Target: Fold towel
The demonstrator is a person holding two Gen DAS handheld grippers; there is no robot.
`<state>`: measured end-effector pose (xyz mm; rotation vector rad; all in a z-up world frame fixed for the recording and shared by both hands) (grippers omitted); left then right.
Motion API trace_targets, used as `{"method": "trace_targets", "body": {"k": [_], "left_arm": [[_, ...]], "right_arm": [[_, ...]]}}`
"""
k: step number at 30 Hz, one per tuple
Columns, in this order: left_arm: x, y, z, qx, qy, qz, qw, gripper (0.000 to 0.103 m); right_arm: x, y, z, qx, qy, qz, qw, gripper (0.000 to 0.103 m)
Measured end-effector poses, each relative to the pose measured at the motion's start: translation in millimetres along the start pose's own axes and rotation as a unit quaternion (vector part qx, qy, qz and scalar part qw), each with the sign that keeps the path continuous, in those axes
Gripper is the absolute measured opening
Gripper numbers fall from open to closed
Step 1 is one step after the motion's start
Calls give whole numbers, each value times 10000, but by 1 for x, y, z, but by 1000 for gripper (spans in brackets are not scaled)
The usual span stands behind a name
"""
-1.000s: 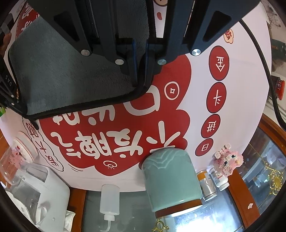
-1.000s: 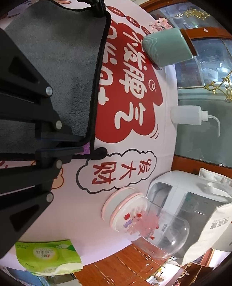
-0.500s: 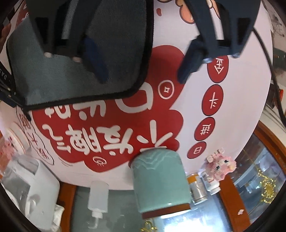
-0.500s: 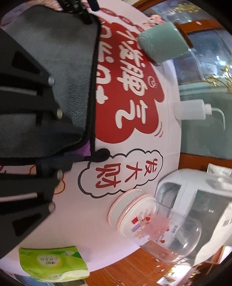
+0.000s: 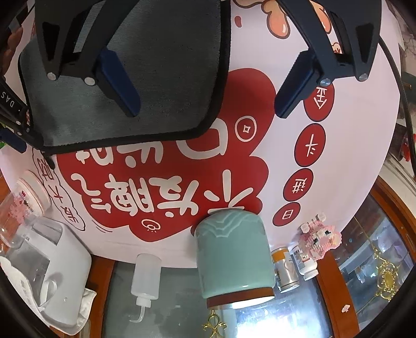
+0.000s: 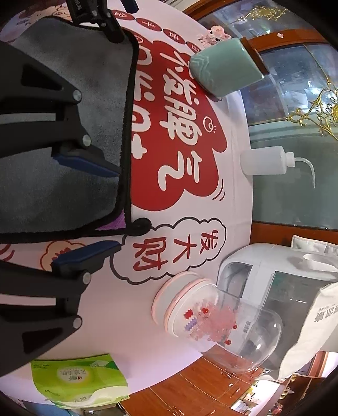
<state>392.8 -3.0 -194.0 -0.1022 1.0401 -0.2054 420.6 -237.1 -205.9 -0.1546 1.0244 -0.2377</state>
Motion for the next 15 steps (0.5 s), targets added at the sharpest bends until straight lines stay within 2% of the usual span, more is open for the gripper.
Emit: {"method": "trace_targets", "body": {"k": [7,11,15], "left_arm": [[-5,8,-4,-370,101,-146,9992,102],[-13,8,-8,-425,90,-127,9990,102],[-28,3,-11,-468,18,-135,9988,102]], "right_arm": [[-11,-5,-3,181,17,148,9997,62],[-19,-6,-7,248,61,183,9995,63],[-33,-5,-10,207,-115,137,9996,82]]}}
Point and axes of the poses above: each gripper's, at about its wrist camera, not at the fingertips, and x roughly the way its jaws point, y to its left, z to its top, the point moved 1 cm from there along x, roughly the way its jaws point, and after that the axes turned 14 degrees about -z, right-handed, at the moved point
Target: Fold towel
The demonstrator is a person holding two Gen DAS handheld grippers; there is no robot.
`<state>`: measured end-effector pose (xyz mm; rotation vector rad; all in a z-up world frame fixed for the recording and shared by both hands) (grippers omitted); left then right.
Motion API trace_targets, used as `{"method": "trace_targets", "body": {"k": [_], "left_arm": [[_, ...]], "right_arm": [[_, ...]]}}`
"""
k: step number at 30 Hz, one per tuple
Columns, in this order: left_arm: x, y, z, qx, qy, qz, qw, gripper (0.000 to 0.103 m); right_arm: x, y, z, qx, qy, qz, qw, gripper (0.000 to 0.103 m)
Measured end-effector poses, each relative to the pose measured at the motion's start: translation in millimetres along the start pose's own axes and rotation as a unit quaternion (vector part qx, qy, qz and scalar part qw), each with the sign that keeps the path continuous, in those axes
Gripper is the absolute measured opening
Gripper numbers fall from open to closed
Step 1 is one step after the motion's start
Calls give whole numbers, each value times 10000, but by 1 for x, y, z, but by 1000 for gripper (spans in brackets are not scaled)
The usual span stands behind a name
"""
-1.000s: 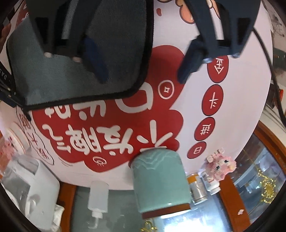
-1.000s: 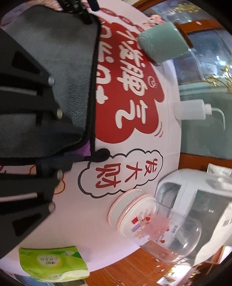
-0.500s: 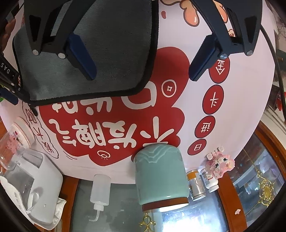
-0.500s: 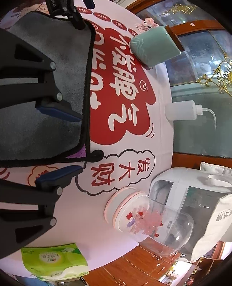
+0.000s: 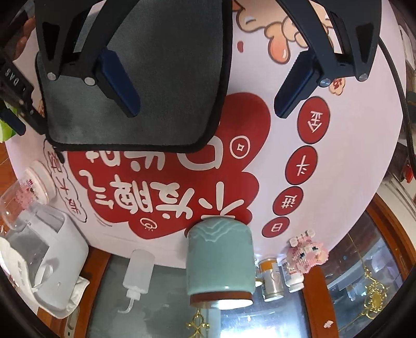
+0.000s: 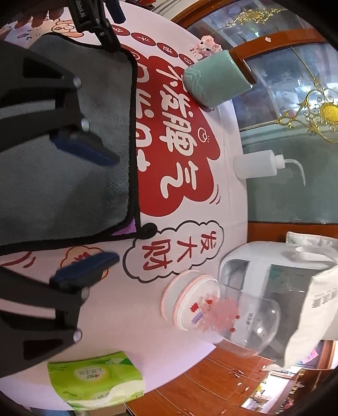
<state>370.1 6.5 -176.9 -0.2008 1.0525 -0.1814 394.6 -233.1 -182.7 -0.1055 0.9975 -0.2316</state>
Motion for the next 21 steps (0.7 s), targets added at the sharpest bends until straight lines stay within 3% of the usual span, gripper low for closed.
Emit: {"method": "trace_targets", "body": {"k": [8,13,21], "left_arm": [[-40,-18,-12,130,-229,-72,9996,102],[-62,-29,-27,273,-371,47,9989,102],[-93,-39,-52,284,-417,61,9987,102]], "right_arm": [[-40,-2,-7,3,-247,73,9997,90],[-64,-6,-15,69,-354,130,9993,101],[-98,-15,-32,161,-397,319,9986,103]]}}
Point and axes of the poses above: each gripper's, at about its wrist camera, not at the fingertips, and x roughly the way its jaws point, y to its left, z to its top, the point moved 1 cm from there along x, roughly the way its jaws point, and after that the axes turned 14 degrees about -z, right-handed, at the moved point
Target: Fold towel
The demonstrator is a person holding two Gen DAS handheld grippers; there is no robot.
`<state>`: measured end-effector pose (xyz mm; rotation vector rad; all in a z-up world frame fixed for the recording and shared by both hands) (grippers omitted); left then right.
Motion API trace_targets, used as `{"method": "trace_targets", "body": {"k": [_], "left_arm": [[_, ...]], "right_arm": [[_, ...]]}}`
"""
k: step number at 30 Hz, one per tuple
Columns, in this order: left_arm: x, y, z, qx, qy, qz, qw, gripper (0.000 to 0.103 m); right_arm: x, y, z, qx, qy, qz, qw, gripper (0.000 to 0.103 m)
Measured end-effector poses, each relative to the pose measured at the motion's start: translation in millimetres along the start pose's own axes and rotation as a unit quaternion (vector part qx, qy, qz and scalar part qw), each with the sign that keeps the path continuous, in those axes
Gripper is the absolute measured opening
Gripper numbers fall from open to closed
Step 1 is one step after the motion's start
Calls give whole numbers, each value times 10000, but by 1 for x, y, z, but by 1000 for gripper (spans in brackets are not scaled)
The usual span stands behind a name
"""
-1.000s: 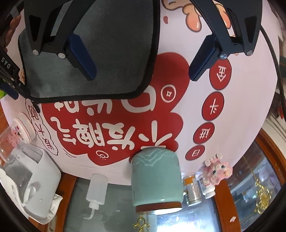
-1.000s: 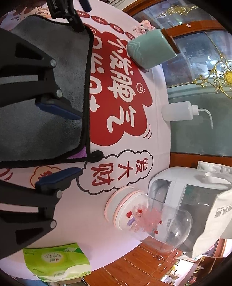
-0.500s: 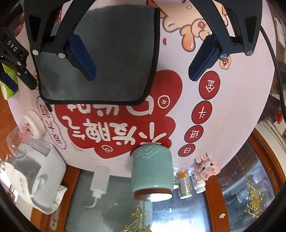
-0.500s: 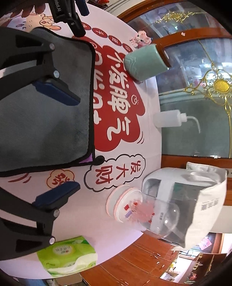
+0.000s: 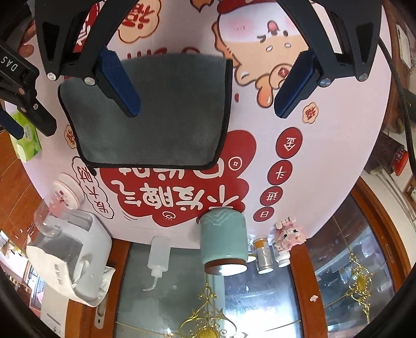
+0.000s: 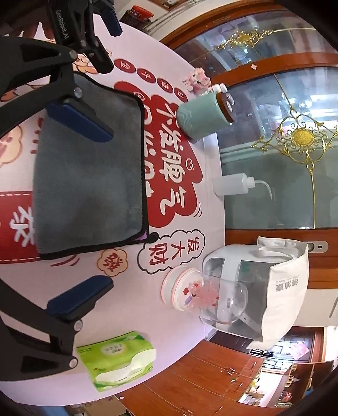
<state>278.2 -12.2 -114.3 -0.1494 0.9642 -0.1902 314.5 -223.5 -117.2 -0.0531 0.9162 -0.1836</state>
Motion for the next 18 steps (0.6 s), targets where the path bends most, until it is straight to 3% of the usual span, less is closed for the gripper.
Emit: {"method": "trace_targets", "body": {"k": [10,18], "left_arm": [[-68,-7,-29,18,-210,-32,9998,102],[-112,-8,-60,-51,-201,-21,9998,102]], "right_arm": [[-62,-10,-20,79,-57,233,9997,103],[-113,-17,-56,-12,-88,430,9990,103]]}}
Point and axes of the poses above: each gripper's, at about its wrist camera, not at the fingertips, and x roughly the way its jaws point, y to its left, z to its top, the point moved 1 cm from there along x, roughly the way its jaws point, and after that the axes turned 14 degrees about -z, right-handed, at the moved point
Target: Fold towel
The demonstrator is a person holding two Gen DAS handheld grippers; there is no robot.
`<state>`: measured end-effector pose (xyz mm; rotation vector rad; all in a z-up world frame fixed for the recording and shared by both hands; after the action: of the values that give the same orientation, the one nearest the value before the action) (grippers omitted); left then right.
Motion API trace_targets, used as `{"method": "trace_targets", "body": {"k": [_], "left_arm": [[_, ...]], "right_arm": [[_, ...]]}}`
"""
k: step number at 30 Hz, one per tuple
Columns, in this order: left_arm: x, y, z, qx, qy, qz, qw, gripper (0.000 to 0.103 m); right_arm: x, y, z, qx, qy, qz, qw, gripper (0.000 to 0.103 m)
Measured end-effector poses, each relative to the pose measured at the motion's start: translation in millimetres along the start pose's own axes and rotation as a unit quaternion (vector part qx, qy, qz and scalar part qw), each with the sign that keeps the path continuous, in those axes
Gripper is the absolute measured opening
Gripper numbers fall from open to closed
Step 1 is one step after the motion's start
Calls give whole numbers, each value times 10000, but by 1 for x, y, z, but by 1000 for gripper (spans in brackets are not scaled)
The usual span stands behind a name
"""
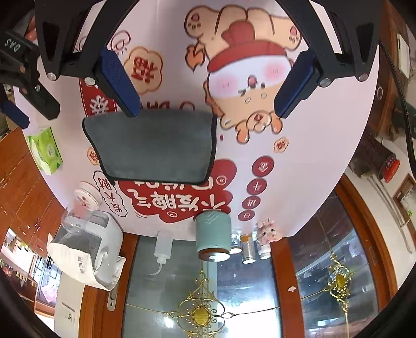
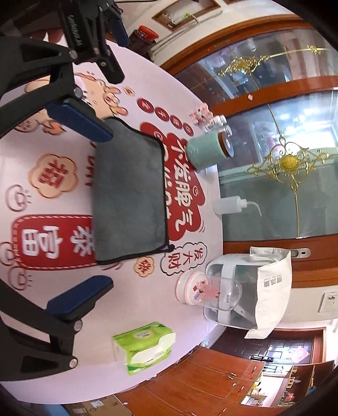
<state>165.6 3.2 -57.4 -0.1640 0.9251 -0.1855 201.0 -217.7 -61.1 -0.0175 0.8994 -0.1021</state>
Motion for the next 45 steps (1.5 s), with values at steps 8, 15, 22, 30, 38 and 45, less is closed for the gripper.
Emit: {"method": "trace_targets", "body": {"k": [8,15,22,30,38,45], "left_arm": [[-36,-4,-33,33,28,25,10000,102],[-67,-15,-54,0,13,-53,10000,102],[-92,-20,-72,-60,-12,-8,10000,102],[-114,-27,-95,-195,9,97,9998,102],[-135,-40,-115,-133,-76,149,9998,102],[-146,-45,-127,-172,-102,212,9996,102]], "right_arm": [[-38,-9,-33,-52,-15,22,10000,103],[-61,-16,-53,-50,108,84,9999,103],[-88,-16,-65,-9,130,203,9997,103],[-117,-12,-76,-145,-16,317,9994,103],[-138,-16,-87,-119,-113,320,9994,103],[-144,-15,-97,-211,-59,337,9992,103]]}}
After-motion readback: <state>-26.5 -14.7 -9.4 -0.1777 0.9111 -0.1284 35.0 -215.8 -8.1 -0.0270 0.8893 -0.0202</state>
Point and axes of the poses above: each gripper's, at about its wrist camera, not at the fingertips, and x roughly the way its jaws point, y to its left, z to its top, the point moved 1 cm from there along x, roughly the way its jaws point, and after that the axes turned 14 degrees about -z, right-handed, at the moved point
